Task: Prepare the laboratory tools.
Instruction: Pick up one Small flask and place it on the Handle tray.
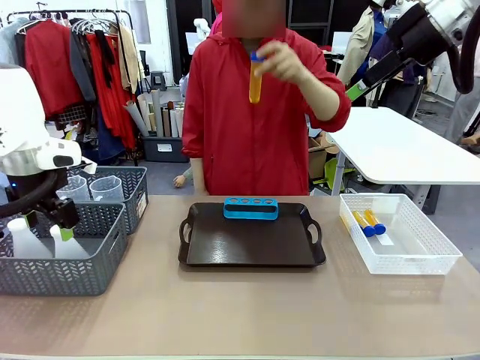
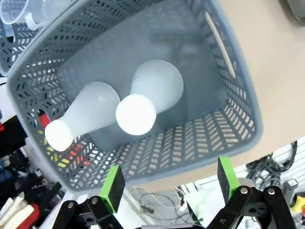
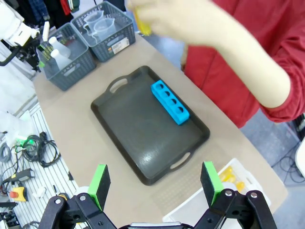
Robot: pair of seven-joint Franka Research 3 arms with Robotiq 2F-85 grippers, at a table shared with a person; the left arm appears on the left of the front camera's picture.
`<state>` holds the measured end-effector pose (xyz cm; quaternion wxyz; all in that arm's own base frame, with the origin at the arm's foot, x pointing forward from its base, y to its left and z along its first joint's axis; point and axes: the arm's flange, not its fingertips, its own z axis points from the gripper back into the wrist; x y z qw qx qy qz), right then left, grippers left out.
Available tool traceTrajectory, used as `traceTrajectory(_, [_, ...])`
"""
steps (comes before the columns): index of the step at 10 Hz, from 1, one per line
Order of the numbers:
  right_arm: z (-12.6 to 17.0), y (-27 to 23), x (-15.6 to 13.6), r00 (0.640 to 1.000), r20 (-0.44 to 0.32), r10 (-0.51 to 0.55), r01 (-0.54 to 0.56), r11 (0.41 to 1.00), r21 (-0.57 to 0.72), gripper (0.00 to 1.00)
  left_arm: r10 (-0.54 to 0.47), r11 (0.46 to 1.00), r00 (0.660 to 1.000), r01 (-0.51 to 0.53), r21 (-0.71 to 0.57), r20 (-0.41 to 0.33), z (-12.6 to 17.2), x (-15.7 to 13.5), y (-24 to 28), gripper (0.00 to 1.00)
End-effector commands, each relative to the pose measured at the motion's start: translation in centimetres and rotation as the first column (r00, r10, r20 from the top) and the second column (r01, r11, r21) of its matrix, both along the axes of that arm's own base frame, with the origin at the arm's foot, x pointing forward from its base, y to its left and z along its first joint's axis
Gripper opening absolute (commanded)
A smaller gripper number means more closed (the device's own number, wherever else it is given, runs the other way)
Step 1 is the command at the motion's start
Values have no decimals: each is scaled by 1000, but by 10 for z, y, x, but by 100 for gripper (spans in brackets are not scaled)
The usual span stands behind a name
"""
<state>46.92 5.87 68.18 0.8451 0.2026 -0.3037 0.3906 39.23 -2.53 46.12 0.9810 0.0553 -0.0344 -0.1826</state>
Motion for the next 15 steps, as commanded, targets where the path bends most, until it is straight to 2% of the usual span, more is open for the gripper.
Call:
traceTrajectory(1, [0, 0, -1, 1000, 0, 0, 0, 1000, 10, 100, 52, 998, 998, -51, -33, 39, -18, 13, 6, 100])
traceTrajectory(3, [0, 0, -1, 1000, 0, 0, 0, 1000, 10, 100, 84, 996, 995, -82, -39, 59, -27, 33, 9, 100])
traceTrajectory(6, [0, 0, -1, 1000, 0, 0, 0, 1000, 10, 100, 130, 991, 991, -128, -49, 30, -33, 43, 15, 100])
traceTrajectory(7, [0, 0, -1, 1000, 0, 0, 0, 1000, 10, 100, 145, 989, 989, -144, -39, 33, -34, 46, 17, 95])
traceTrajectory(11, [0, 0, -1, 1000, 0, 0, 0, 1000, 10, 100, 168, 985, 985, -168, -28, 33, -30, 43, 20, 15])
traceTrajectory(12, [0, 0, -1, 1000, 0, 0, 0, 1000, 10, 100, 167, 986, 985, -166, -27, 33, -30, 43, 20, 0])
traceTrajectory(15, [0, 0, -1, 1000, 0, 0, 0, 1000, 10, 100, 173, 985, 984, -172, -25, 32, -32, 43, 22, 0])
